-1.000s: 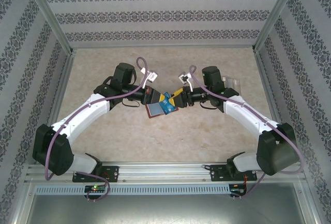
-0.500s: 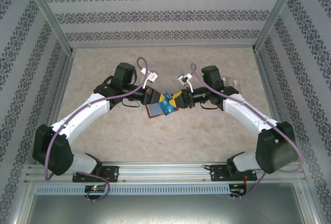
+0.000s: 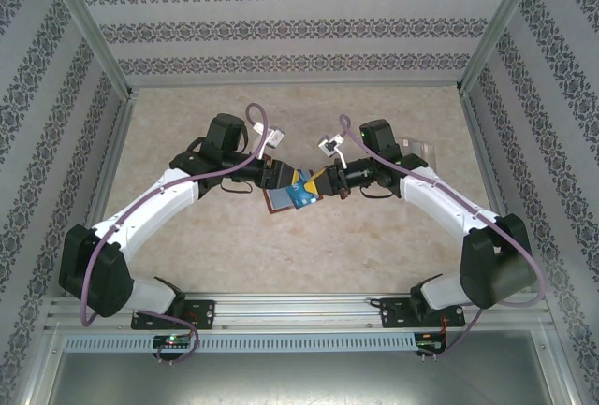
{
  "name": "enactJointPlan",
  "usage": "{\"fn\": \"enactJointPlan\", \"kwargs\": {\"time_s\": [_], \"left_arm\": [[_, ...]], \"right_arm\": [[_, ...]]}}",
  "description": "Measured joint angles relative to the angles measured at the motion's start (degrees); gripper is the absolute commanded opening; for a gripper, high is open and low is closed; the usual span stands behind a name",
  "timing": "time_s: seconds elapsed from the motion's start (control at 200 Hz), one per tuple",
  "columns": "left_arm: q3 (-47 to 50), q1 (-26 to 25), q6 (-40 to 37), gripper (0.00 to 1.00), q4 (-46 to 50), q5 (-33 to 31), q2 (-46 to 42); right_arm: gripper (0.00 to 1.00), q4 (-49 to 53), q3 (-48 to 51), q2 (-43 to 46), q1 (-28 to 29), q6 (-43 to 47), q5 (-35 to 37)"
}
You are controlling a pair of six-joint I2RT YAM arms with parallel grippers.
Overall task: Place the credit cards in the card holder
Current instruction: Pick up the credit card from the storage box, then insert the credit card into the card slot.
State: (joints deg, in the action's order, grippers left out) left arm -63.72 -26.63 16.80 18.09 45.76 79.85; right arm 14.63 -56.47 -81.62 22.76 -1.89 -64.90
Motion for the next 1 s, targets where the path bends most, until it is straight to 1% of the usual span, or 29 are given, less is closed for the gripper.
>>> {"fn": "enactJointPlan", "kwargs": {"time_s": [0.175,0.265,0.38,0.49,0.614,0.774,1.004], "left_arm": [[0.44,1.57,3.93,0.62,1.27,-14.58,0.00],[2.56,3.21,6.84,0.62,1.03,-19.32,-0.11],[7.48,3.89,10.97,0.62,0.72,-23.43,0.02],[11.32,3.87,13.99,0.63,0.61,-25.05,0.98],[13.05,3.87,15.91,0.63,0.61,-25.77,3.87],[12.35,3.85,16.74,0.63,0.44,-25.94,8.96],[8.24,3.82,16.70,0.58,0.59,-25.55,17.18]], "right_arm": [[0.00,-2.89,0.00,-2.54,-1.95,-5.46,8.20],[0.00,-3.96,-0.48,-6.08,-3.50,-7.93,11.72],[0.00,-3.21,-4.50,-13.84,-4.17,-9.81,14.05],[0.00,-2.27,-8.20,-20.02,-4.15,-10.49,14.53],[0.00,-0.17,-11.45,-25.31,-4.15,-11.23,14.21],[0.00,1.68,-15.37,-31.01,-4.15,-11.56,13.75],[0.00,6.62,-20.96,-36.74,-4.13,-11.06,13.40]]}}
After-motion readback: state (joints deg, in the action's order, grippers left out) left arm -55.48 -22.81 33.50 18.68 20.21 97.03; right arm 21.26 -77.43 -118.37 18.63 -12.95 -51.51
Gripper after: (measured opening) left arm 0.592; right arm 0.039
